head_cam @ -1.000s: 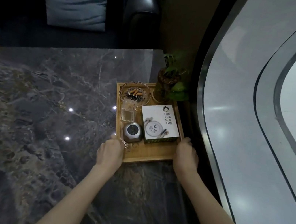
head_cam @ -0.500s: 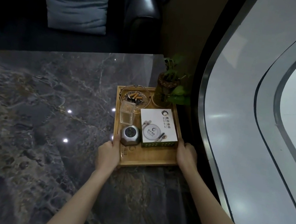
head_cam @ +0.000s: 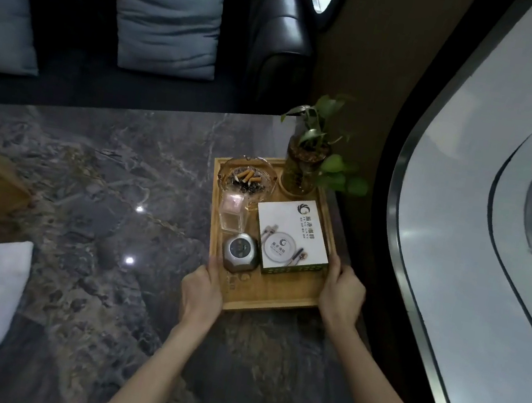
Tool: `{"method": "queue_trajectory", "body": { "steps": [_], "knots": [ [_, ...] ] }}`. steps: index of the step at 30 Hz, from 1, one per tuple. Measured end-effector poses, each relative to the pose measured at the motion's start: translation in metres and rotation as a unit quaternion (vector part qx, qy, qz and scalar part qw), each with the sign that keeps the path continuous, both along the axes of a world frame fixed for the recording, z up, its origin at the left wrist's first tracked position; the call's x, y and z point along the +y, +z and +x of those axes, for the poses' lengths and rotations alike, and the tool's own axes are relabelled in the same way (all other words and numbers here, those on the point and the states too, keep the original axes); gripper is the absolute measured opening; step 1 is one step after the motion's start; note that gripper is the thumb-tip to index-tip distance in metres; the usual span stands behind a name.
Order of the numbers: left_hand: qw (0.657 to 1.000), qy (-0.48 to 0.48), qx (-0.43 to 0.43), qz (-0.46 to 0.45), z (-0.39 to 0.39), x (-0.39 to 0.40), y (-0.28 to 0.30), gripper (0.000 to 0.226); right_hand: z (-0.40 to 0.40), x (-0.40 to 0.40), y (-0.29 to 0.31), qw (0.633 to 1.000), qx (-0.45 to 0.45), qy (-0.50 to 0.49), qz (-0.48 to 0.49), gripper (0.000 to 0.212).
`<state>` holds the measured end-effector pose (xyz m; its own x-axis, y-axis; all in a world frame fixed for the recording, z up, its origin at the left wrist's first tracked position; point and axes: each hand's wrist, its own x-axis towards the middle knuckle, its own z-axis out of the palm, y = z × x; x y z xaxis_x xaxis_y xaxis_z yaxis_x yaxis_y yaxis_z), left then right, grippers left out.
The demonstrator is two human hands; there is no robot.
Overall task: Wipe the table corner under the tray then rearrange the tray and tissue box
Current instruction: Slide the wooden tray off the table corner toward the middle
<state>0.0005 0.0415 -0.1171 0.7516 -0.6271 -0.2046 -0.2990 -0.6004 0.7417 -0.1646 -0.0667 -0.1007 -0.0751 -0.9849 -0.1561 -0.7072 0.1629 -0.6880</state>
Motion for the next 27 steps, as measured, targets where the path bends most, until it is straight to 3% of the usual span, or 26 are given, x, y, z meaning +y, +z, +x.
{"method": "queue_trajectory", "body": {
  "steps": [8, 19, 27],
  "knots": [
    [0.999, 0.045, -0.021, -0.019, 0.048, 0.038, 0.025, 0.06, 0.05, 0.034, 0.011, 0.998, -0.036, 0.038, -0.041, 0.043],
    [0.994, 0.081, -0.063, 0.027, 0.105, 0.116, 0.046, 0.058, 0.118, 0.104, 0.003, 0.998, -0.023, 0.058, -0.005, 0.053],
    [0.995, 0.08, -0.034, 0.044, 0.139, 0.162, 0.029, 0.059, 0.15, 0.15, -0.004, 0.998, -0.015, 0.051, 0.033, 0.049]
  ]
}}
